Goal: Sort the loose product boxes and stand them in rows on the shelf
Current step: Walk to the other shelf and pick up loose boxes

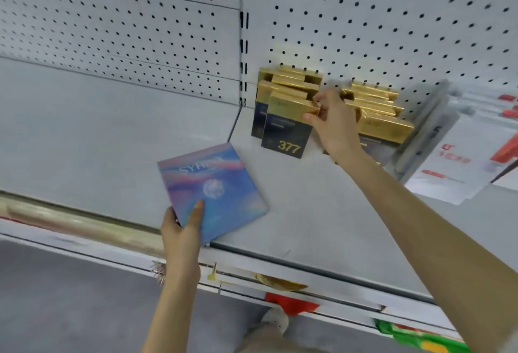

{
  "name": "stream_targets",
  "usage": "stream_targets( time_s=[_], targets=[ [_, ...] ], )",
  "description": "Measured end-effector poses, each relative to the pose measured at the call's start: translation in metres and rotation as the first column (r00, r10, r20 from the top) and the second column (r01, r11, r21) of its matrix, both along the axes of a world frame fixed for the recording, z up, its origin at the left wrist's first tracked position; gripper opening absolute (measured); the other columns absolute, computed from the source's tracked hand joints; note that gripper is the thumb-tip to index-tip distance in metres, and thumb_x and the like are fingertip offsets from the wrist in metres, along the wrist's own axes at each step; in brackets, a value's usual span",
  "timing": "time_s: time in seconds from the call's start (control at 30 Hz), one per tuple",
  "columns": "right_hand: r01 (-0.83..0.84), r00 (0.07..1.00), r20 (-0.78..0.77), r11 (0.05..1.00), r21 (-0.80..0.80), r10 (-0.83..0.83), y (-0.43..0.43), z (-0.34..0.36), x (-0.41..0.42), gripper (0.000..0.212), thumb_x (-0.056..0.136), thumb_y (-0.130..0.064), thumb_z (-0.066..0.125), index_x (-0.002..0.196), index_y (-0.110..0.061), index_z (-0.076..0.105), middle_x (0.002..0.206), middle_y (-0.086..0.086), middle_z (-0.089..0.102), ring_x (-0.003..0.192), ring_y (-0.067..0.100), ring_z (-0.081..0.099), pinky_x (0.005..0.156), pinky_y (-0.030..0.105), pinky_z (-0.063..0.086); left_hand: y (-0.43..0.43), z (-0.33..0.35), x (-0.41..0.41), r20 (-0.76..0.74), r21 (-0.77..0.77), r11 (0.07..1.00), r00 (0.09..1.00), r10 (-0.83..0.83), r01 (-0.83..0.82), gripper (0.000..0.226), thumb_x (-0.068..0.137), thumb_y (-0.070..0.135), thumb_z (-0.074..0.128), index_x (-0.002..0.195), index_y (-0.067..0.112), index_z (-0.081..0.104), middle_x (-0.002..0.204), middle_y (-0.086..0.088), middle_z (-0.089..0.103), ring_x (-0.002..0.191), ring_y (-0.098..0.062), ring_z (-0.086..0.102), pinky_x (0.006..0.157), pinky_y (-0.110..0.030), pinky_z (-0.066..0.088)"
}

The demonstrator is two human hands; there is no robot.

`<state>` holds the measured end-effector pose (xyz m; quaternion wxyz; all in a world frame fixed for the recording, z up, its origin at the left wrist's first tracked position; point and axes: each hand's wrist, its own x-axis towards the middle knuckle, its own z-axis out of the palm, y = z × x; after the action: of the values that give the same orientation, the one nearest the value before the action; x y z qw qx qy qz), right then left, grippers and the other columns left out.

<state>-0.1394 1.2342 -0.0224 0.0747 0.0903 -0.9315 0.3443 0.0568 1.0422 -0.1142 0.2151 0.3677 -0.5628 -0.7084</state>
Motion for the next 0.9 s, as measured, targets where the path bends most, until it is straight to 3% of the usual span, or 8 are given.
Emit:
stream_targets(
  time_s=[0.3,0.43,0.53,0.6,0.7,0.8,0.9],
  targets=[
    [0.040,0.997,-0.071,0.999,-0.034,-0.042,-0.011,-0.011,-0.007,0.033,0.090,-0.016,0.065,0.119,-0.012,0.048,0.118,0.007,0.062,0.106,0.018,0.062,0.095,0.032,0.052,-0.001,-0.005,-0.002,-0.021,0.031,0.999,1.000,0.007,-0.007,0.017,0.089,0.009,0.063,0.105,0.005,0.057,0.090,-0.001,0.065,0.068,0.003,0.064,0.059,-0.010,0.050],
    [0.026,0.995,-0.096,0.999,-0.021,-0.028,-0.009,-0.018,-0.010,0.036,0.089,-0.018,0.067,0.120,-0.012,0.048,0.121,0.007,0.060,0.109,0.018,0.061,0.095,0.036,0.052,0.000,-0.002,0.000,-0.018,0.030,0.999,1.000,0.015,-0.014,0.018,0.089,0.011,0.064,0.105,0.006,0.058,0.090,-0.001,0.065,0.075,-0.005,0.064,0.065,-0.015,0.051],
    [0.011,0.998,-0.066,0.992,-0.124,-0.019,-0.004,-0.013,-0.001,0.046,0.089,-0.024,0.067,0.126,-0.012,0.044,0.128,0.007,0.050,0.117,0.019,0.055,0.098,0.040,0.050,0.000,0.005,0.005,-0.053,0.025,1.000,0.998,-0.016,0.017,0.013,0.089,0.013,0.063,0.102,0.014,0.059,0.091,0.001,0.065,0.087,-0.017,0.061,0.080,-0.030,0.052],
    [0.015,0.998,-0.055,0.979,-0.206,-0.026,0.003,-0.005,0.016,0.049,0.089,-0.029,0.067,0.129,-0.015,0.043,0.126,0.003,0.049,0.115,0.015,0.053,0.097,0.035,0.050,0.005,0.011,0.005,-0.084,0.037,0.997,0.994,-0.070,0.074,0.012,0.089,0.016,0.063,0.100,0.019,0.060,0.093,0.005,0.067,0.090,-0.017,0.062,0.084,-0.033,0.051],
    [-0.016,0.992,0.116,0.961,-0.276,0.050,0.019,0.002,0.051,0.052,0.089,-0.034,0.065,0.132,-0.016,0.041,0.112,-0.005,0.052,0.105,0.011,0.056,0.088,0.022,0.049,0.022,0.024,-0.004,-0.131,0.048,0.978,0.972,-0.197,0.204,0.026,0.083,0.023,0.069,0.108,0.020,0.063,0.103,0.002,0.070,0.098,-0.019,0.064,0.088,-0.037,0.051],
    [0.038,0.887,0.434,0.912,-0.408,0.157,0.047,-0.003,0.075,0.064,0.083,-0.045,0.063,0.136,-0.020,0.037,0.116,0.001,0.059,0.101,0.013,0.062,0.084,0.026,0.053,0.054,0.035,-0.023,-0.178,0.008,0.923,0.909,-0.378,0.385,0.034,0.082,0.023,0.065,0.115,0.015,0.062,0.110,-0.004,0.070,0.101,-0.019,0.065,0.087,-0.035,0.052],
    [0.151,0.831,0.530,0.849,-0.506,0.168,0.091,-0.008,0.090,0.046,0.089,-0.021,0.066,0.130,-0.020,0.045,0.115,0.013,0.066,0.099,0.022,0.065,0.078,0.034,0.054,0.094,0.039,-0.040,-0.201,0.025,0.856,0.842,-0.501,0.516,0.045,0.075,0.032,0.069,0.116,0.012,0.062,0.113,-0.009,0.069,0.102,-0.023,0.064,0.088,-0.039,0.051]
  ],
)
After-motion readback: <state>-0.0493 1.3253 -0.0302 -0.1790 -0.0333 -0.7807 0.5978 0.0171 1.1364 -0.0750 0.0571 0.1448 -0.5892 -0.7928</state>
